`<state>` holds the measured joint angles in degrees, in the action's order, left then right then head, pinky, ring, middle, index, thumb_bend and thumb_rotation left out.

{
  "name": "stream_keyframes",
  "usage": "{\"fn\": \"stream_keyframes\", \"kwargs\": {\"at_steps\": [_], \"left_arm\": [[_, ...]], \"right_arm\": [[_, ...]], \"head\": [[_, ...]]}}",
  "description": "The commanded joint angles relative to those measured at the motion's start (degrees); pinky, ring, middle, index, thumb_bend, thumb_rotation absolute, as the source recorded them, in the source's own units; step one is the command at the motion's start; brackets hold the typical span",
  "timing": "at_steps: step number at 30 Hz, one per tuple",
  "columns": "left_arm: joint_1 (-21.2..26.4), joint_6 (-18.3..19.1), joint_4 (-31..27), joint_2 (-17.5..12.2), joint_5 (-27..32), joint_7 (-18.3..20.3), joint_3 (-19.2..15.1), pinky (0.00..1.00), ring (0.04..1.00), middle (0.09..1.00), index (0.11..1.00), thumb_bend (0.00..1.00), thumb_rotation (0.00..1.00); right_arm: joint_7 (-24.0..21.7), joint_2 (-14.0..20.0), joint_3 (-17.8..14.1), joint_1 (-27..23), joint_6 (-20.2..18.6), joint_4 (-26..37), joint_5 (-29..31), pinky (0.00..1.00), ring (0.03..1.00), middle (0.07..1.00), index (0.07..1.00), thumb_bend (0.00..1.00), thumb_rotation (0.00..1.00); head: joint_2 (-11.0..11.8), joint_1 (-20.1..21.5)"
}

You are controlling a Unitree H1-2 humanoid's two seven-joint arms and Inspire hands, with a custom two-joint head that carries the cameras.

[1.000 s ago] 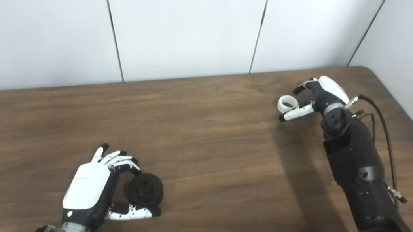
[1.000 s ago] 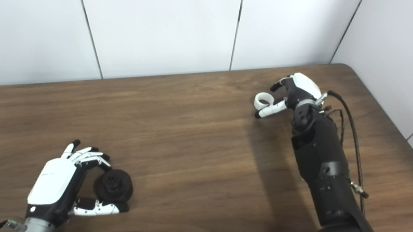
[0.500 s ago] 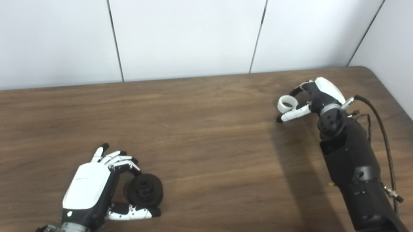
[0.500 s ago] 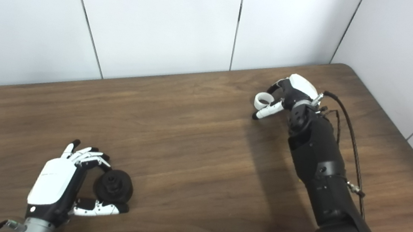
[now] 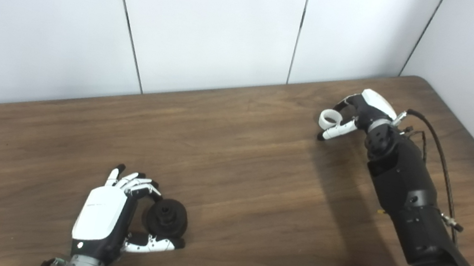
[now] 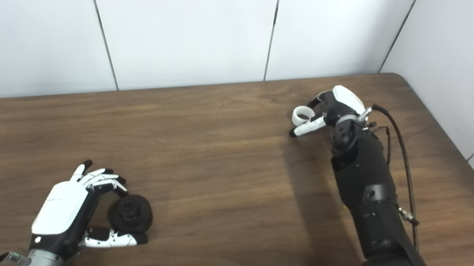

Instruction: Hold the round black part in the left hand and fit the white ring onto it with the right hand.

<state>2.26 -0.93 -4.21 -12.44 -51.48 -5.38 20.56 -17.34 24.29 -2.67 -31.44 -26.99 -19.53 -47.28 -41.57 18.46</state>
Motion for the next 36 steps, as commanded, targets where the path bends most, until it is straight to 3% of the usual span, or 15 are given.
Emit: {"fn": "stream_keyframes", "kwargs": {"at_steps": [1, 3, 5, 23, 29, 36], "left_arm": [[0.0, 0.0, -0.5, -0.6, -0.7, 0.4, 0.0, 1.00, 0.854, 0.743, 0.484, 0.52, 0.05], [0.0, 0.0, -0.6, -0.5, -0.8, 0.4, 0.1, 1.00, 0.853, 0.742, 0.484, 0.52, 0.05], [0.0, 0.0, -0.6, -0.5, -0.8, 0.3, 0.1, 1.00, 0.853, 0.743, 0.484, 0.52, 0.05], [0.2, 0.5, -0.6, 0.4, -1.0, 0.3, 0.3, 1.00, 0.859, 0.748, 0.484, 0.52, 0.06], [0.2, 0.3, -0.3, 0.6, -1.0, 0.3, 0.5, 1.00, 0.859, 0.750, 0.485, 0.52, 0.06], [0.4, 1.1, 0.1, 1.1, -2.0, 0.1, 0.9, 1.00, 0.857, 0.747, 0.484, 0.52, 0.06]], "right_arm": [[1.4, 0.7, -0.8, -2.0, 0.1, 1.3, 0.4, 1.00, 1.000, 0.919, 0.548, 0.64, 0.17], [2.6, 0.7, -0.6, -1.8, 0.1, 1.5, 1.5, 1.00, 0.998, 0.899, 0.503, 0.56, 0.15], [3.4, 1.2, 0.3, -1.4, 0.1, 1.9, 2.4, 1.00, 0.980, 0.862, 0.489, 0.53, 0.14], [4.0, 4.8, 4.1, 0.2, 0.2, 2.6, 5.7, 1.00, 0.998, 0.852, 0.488, 0.52, 0.13], [3.0, 6.3, 5.6, 1.2, 0.5, 7.2, 7.8, 1.00, 0.993, 0.853, 0.488, 0.52, 0.13], [0.3, 6.9, 7.8, 2.5, 0.6, 17.1, 9.0, 1.00, 0.989, 0.849, 0.487, 0.52, 0.14]], "head": [[0.0, 0.0], [-0.1, -0.1], [0.0, -0.1], [0.0, -0.8], [-0.1, -1.9], [-0.4, -3.9]]}}
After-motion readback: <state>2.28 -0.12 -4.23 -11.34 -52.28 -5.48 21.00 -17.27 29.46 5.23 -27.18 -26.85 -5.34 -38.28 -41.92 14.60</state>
